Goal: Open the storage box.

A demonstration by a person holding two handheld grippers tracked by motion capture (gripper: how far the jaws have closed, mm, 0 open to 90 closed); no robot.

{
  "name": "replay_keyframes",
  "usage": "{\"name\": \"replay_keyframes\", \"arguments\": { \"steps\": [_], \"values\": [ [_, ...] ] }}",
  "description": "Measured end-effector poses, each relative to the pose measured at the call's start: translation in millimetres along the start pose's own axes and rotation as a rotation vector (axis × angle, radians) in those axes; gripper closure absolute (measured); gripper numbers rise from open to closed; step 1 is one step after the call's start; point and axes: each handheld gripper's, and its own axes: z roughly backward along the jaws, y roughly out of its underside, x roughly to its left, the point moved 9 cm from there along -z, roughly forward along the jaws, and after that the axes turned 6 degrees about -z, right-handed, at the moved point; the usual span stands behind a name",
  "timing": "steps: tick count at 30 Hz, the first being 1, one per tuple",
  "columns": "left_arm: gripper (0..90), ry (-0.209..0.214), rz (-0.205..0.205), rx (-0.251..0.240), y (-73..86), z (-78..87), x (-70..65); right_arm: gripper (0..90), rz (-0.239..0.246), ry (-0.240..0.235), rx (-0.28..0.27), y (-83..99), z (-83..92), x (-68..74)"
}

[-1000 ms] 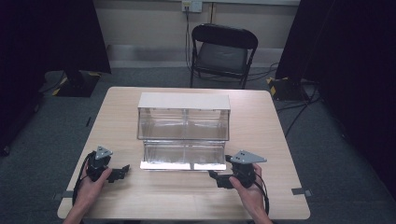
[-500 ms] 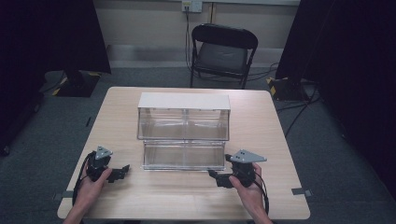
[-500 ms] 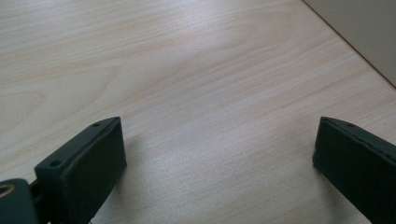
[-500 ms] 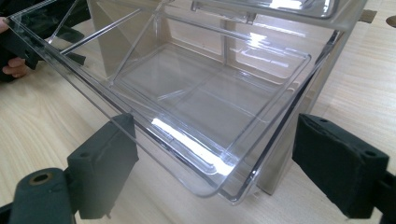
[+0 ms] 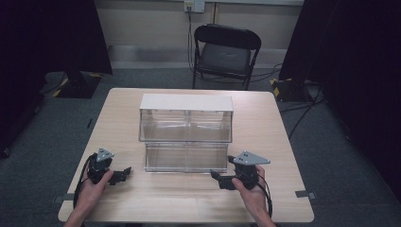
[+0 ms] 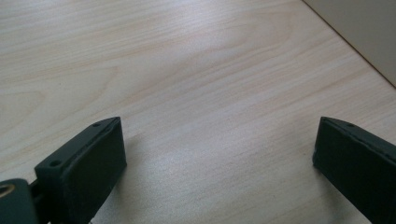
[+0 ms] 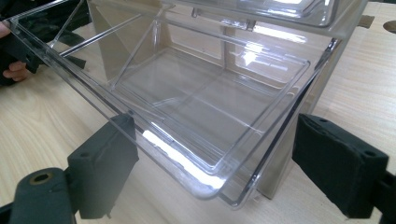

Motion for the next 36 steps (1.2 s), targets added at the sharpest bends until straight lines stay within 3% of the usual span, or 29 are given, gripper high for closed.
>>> {"name": "replay_keyframes", "arguments": {
  "steps": [36],
  "values": [
    [1.9, 0.0, 0.001, 0.0, 0.0, 0.0, -0.1, 13.9, -0.017, -0.013, -0.032, -11.4, 4.2, 1.4]
  ]
}}
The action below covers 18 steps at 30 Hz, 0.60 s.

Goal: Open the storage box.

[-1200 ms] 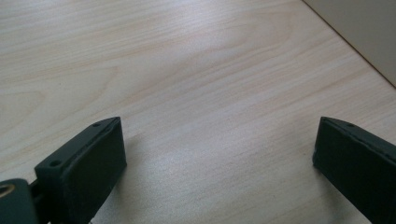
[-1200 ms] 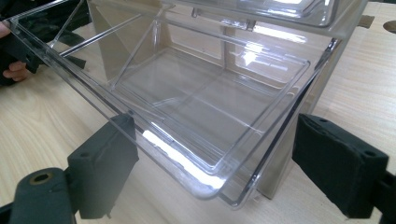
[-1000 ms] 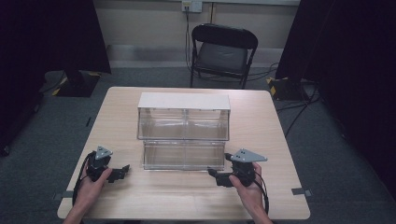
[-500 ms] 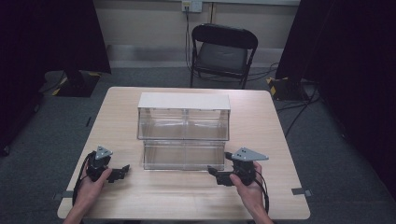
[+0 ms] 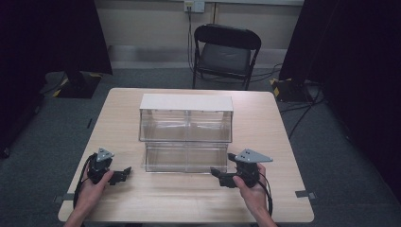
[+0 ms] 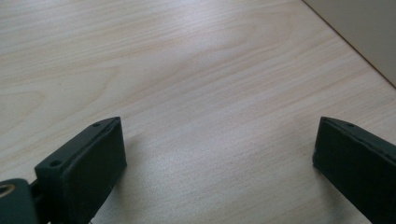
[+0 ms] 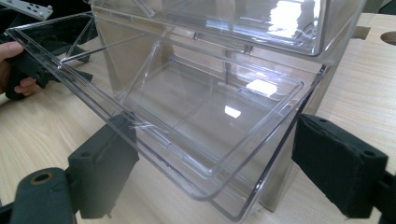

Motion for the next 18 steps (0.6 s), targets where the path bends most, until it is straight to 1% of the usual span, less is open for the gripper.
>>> {"name": "replay_keyframes", "arguments": {
  "steps": [6, 18],
  "values": [
    [1.9, 0.0, 0.0, 0.0, 0.0, 0.0, 0.0, 13.8, 0.003, -0.007, -0.009, -2.2, 0.6, -0.1],
    [1.9, 0.0, 0.0, 0.0, 0.0, 0.0, 0.0, 14.0, -0.005, -0.004, -0.02, -5.9, 2.4, 0.2]
  ]
}}
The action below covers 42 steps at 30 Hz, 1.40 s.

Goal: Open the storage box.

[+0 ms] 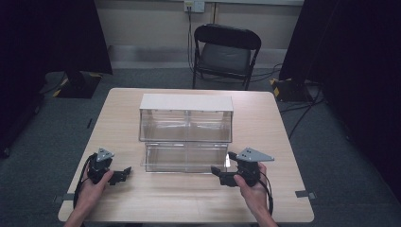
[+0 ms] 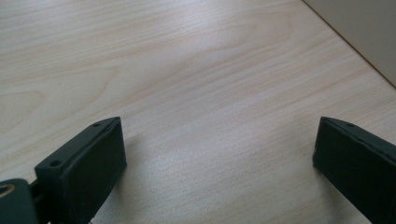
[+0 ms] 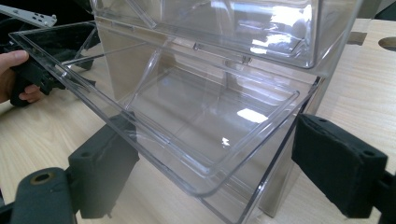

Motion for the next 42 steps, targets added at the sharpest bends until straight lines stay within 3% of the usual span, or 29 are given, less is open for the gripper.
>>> {"name": "replay_keyframes", "arguments": {
  "steps": [20, 42],
  "values": [
    [1.9, 0.0, 0.0, 0.0, 0.0, 0.0, 0.0, 13.9, -0.016, -0.01, -0.012, -8.0, 2.1, -0.6],
    [1.9, 0.0, -0.001, 0.0, 0.0, -0.1, 0.1, 13.9, 0.001, 0.005, -0.024, -22.2, 1.7, -2.0]
  ]
}}
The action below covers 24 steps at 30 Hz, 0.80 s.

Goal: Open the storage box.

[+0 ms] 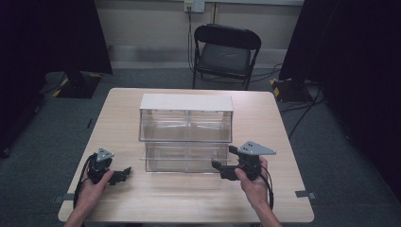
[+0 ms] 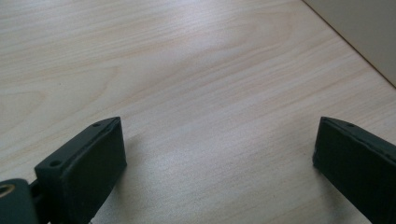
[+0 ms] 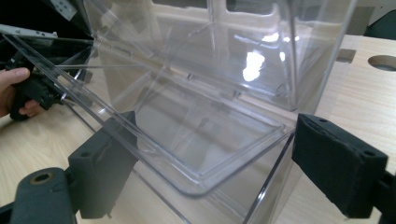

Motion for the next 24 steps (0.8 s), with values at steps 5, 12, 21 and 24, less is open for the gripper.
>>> {"name": "replay_keyframes", "arguments": {
  "steps": [5, 12, 21, 24],
  "values": [
    [1.9, 0.0, 0.0, 0.0, 0.0, 0.0, 0.0, 13.8, 0.0, 0.002, 0.0, -2.9, 0.2, -1.1],
    [1.9, 0.0, 0.0, 0.0, 0.0, 0.0, 0.0, 13.9, -0.002, 0.006, -0.009, -8.4, 1.9, -3.8],
    [1.9, 0.0, 0.0, 0.001, 0.0, 0.0, 0.1, 13.9, -0.002, 0.004, -0.015, -13.1, 1.8, -5.0],
    [1.9, 0.0, 0.0, 0.0, 0.0, 0.0, 0.0, 13.9, -0.005, 0.002, -0.018, -14.2, 1.4, -5.0]
  ]
}}
